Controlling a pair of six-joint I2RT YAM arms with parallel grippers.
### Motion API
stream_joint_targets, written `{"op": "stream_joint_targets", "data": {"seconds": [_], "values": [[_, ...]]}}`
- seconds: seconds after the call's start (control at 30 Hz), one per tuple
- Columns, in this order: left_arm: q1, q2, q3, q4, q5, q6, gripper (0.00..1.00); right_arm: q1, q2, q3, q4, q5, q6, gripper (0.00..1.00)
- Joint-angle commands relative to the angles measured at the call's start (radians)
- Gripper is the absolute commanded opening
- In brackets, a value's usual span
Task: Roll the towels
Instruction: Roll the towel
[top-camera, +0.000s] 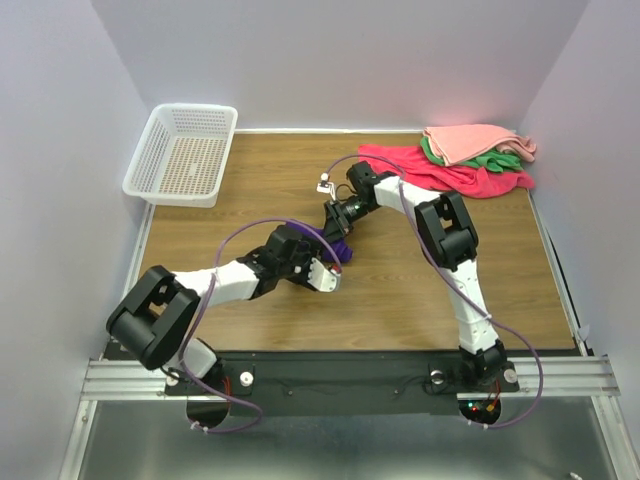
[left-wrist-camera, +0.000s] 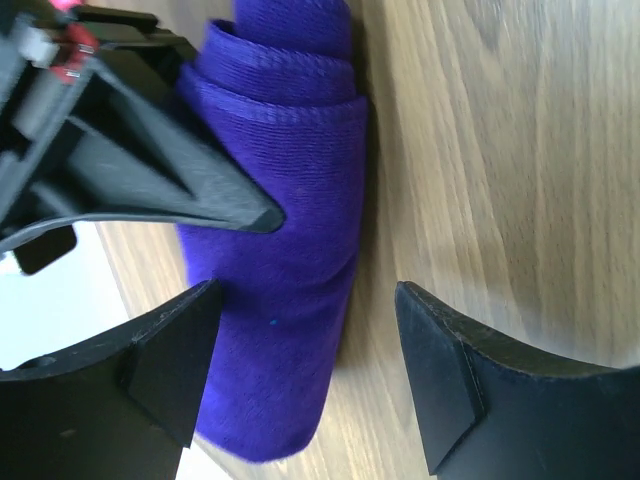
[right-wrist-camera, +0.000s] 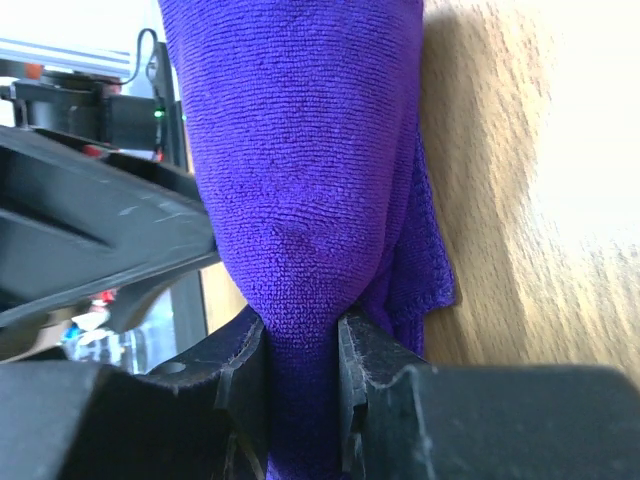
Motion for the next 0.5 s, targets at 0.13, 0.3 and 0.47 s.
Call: {"op": "stream_joint_targets", "data": {"seconds": [0.13, 0.3, 0.47], "values": [[-0.003, 0.102, 0.029, 0.089, -0.042, 0.029, 0.82, 0.014, 0.108, 0.039, -0.145, -0.017, -0.061, 0.04], [-0.003, 0.144, 0.043, 0.103, -0.035, 0.000, 0.81, 0.016, 0.128, 0.059, -0.205, -0.031, -0.121, 0.04], [-0.002, 0.182, 0.054, 0.112, -0.042, -0.003, 0.76, 0.039, 0.136, 0.070, -0.275, -0.016, -0.199, 0.06]]}}
